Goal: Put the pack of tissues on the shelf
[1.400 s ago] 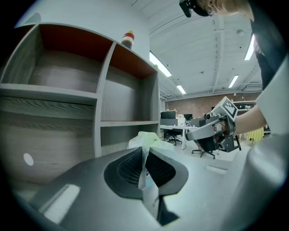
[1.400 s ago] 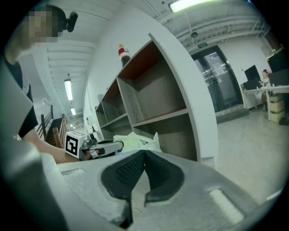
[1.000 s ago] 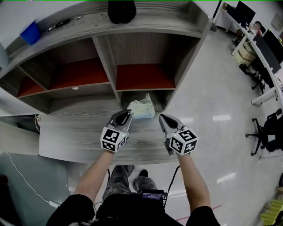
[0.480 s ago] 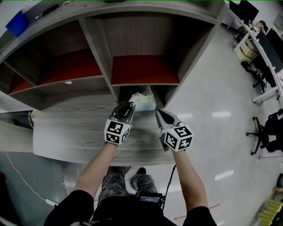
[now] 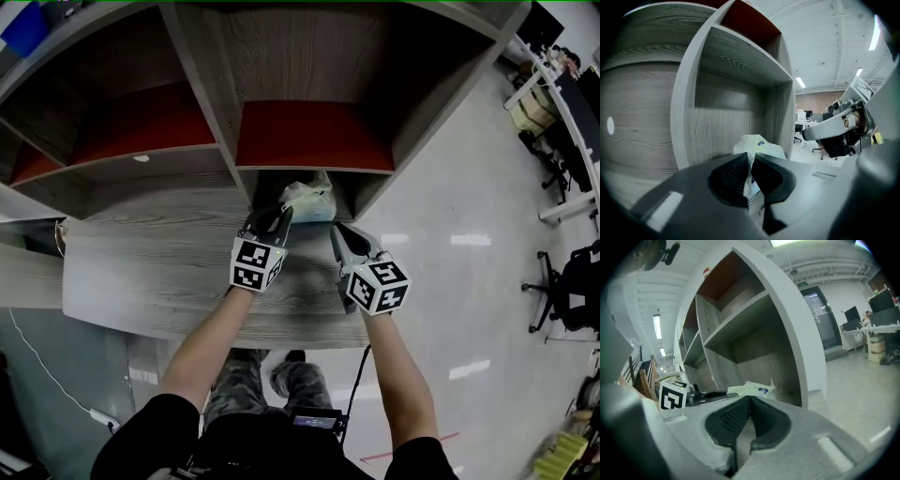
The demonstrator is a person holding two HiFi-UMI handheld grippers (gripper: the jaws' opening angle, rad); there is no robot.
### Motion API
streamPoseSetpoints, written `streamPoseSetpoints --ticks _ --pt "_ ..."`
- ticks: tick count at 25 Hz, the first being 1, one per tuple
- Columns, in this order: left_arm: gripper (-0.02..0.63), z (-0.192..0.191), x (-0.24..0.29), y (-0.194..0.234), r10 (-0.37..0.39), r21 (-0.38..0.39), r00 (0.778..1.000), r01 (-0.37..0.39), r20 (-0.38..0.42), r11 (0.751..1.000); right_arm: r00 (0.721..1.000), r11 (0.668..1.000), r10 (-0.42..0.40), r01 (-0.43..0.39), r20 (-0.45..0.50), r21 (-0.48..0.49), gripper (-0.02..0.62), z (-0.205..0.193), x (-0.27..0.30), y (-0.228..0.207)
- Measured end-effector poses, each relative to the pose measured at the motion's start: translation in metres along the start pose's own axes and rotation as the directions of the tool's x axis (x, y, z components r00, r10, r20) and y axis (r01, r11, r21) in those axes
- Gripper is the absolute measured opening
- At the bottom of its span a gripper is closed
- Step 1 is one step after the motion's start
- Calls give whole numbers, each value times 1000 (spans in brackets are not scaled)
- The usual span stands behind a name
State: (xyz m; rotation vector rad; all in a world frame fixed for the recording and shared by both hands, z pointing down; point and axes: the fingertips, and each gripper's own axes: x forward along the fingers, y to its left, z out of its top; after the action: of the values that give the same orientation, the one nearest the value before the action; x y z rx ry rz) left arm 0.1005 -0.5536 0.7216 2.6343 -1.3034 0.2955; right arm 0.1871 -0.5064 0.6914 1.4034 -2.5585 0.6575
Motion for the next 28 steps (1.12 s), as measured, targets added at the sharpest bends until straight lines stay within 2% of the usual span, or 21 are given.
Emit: streamPoseSetpoints --ticks 5,10,15,19,22,28 --pt "12 -15 6 6 36 29 998 -35 -50 999 1000 1000 5 -5 -4 5 -2 -3 5 -1" --pt "15 -26 12 10 59 91 994 -50 -96 995 1000 1000 7 -7 -12 8 -2 -4 5 -3" --pt "31 -31 17 16 98 100 987 -86 -130 991 1000 1000 1 -1 -16 12 -2 -5 7 -7" --pt "68 -30 18 16 77 84 987 -65 -138 994 1000 1000 -1 2 -24 11 -2 -7 7 -7" --pt "148 -28 17 10 37 45 989 -31 -141 998 1000 1000 -4 5 -30 12 -2 -6 5 -8" --pt "207 -15 3 1 -19 12 992 21 -121 1000 999 1000 -11 12 -41 6 -2 -1 0 -6"
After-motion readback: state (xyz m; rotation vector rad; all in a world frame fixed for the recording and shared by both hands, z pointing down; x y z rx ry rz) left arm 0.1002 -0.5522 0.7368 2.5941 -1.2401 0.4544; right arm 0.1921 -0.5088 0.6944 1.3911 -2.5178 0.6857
